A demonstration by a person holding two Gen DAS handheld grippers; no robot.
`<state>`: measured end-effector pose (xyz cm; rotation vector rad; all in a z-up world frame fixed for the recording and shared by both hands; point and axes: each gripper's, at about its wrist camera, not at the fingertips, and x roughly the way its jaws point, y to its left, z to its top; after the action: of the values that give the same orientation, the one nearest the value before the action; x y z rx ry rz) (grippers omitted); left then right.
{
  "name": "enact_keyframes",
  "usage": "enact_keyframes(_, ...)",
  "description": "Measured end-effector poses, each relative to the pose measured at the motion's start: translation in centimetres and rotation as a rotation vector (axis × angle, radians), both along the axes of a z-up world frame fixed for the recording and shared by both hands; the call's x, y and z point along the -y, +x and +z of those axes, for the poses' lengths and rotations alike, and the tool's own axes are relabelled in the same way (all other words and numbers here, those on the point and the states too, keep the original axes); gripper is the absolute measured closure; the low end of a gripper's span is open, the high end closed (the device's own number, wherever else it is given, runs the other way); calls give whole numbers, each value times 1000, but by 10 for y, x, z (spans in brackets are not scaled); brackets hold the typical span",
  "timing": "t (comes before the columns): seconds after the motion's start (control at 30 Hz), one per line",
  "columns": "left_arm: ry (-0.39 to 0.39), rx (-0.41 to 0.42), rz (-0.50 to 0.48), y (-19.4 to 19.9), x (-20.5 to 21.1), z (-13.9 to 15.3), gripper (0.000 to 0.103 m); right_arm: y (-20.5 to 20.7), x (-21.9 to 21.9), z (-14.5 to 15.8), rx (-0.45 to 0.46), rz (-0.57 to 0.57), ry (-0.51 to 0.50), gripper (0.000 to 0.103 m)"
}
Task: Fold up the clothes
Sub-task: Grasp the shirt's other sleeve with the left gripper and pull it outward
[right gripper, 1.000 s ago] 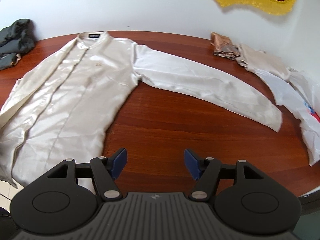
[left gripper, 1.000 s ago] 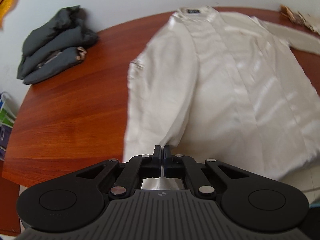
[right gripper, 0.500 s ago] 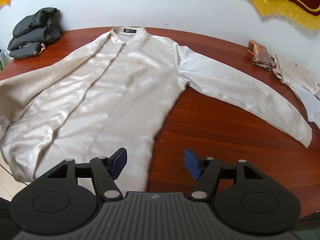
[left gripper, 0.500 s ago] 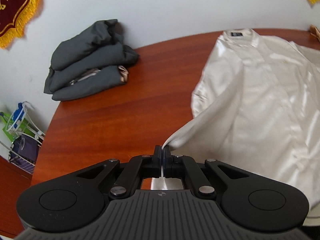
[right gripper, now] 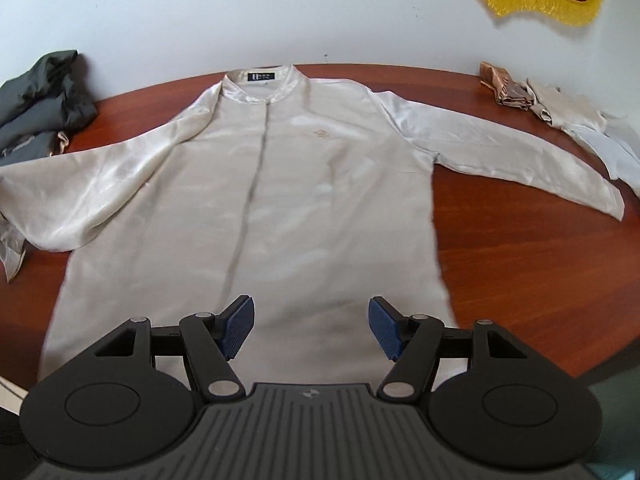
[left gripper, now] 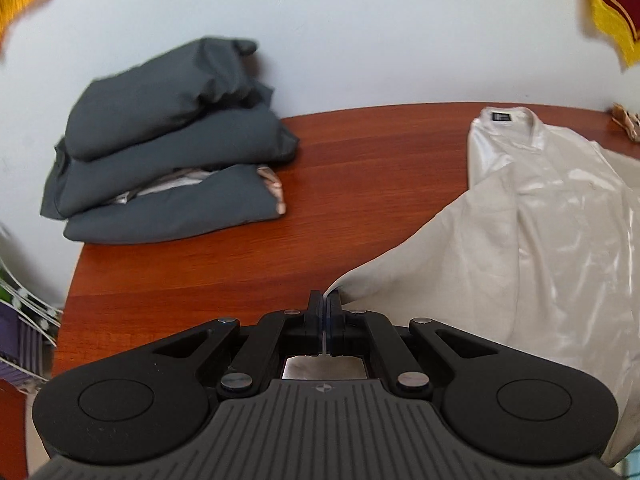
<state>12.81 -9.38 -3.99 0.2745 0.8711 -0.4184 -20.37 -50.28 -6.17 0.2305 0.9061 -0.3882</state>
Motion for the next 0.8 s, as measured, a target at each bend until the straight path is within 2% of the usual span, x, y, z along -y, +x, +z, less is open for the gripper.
enact_keyframes(0.13, -25, -40, 23, 30, -34, -6, 102, 9, -33, 3, -1, -36, -8, 33)
enact_keyframes(0.23, -54, -85, 81, 50, -60, -10, 102, 16, -57, 5, -3, -63, -13, 33)
enact_keyframes(0.5, -107, -168, 219, 89, -112, -29, 101, 20, -88, 7, -9, -68, -22, 33)
enact_keyframes(0.63, -115, -196, 224, 109, -123, -38, 101, 22, -100, 9, -14, -70, -26, 33)
enact_keyframes(0.8, -82, -196, 207, 124, -127, -47, 97, 22, -110, 12, -15, -74, -33, 32)
